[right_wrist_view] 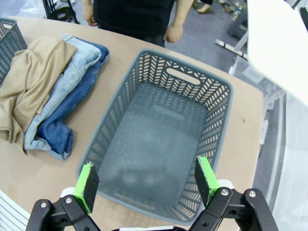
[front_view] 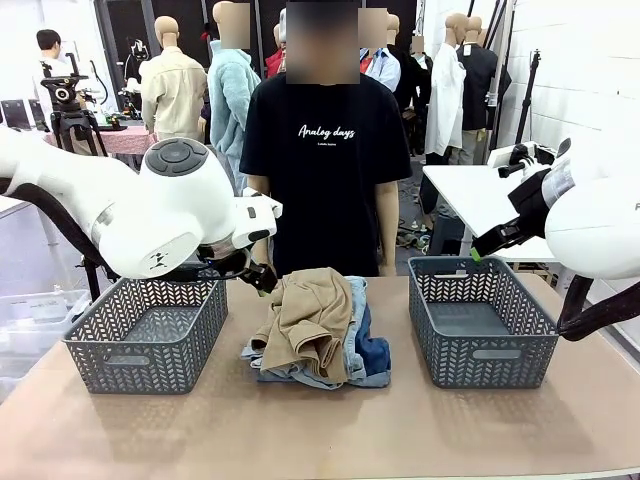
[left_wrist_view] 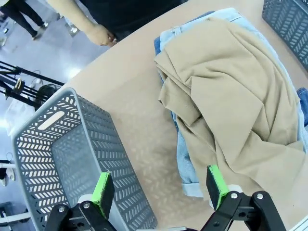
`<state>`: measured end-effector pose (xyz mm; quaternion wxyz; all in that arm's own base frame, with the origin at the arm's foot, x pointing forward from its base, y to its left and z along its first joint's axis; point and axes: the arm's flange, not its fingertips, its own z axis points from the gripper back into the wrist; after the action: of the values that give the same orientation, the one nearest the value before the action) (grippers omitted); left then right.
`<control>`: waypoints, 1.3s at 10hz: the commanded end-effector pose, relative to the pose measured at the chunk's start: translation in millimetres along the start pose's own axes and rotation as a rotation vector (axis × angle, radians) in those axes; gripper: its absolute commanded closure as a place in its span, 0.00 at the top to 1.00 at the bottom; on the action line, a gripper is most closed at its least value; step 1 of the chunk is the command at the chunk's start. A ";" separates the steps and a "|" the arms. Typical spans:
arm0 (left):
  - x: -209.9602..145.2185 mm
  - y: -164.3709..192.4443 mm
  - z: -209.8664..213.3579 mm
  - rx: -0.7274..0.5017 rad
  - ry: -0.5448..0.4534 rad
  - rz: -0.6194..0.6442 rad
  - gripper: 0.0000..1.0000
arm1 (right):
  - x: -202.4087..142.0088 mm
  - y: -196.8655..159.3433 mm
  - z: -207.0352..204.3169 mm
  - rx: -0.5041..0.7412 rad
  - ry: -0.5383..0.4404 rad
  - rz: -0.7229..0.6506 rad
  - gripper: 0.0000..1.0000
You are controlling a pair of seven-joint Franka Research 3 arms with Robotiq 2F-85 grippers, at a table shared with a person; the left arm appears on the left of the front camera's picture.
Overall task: Sort the tops and bottoms.
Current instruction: Lift clothes from the center of the table with your left hand.
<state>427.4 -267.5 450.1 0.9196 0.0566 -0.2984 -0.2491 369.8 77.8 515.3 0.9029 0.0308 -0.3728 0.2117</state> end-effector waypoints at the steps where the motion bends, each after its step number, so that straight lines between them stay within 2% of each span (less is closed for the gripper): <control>1: -5.1 5.0 10.0 0.042 -0.005 0.037 1.00 | -0.4 -0.9 -0.9 0.004 -0.002 -0.001 1.00; 2: 8.6 -7.2 13.0 -0.006 -0.065 0.071 1.00 | -0.4 -0.9 -0.9 0.004 -0.002 -0.001 1.00; 4: 43.4 -37.5 5.5 -0.046 -0.074 0.117 1.00 | -0.4 -0.9 -0.9 0.004 -0.002 -0.001 1.00; 6: 58.6 -53.8 -13.1 -0.115 0.025 0.274 1.00 | -0.4 -0.9 -0.9 0.004 -0.002 -0.001 1.00; 8: 57.0 -59.5 -29.7 -0.081 0.174 0.351 1.00 | -0.4 -0.9 -0.9 0.004 -0.002 -0.001 1.00; 13: 47.7 -56.7 -59.8 -0.139 0.222 0.431 1.00 | -0.4 -0.9 -0.9 0.004 -0.002 -0.001 1.00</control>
<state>464.7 -343.4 411.0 0.9801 -0.0281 -0.1843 -0.0678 369.7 77.8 515.4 0.9029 0.0307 -0.3729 0.2117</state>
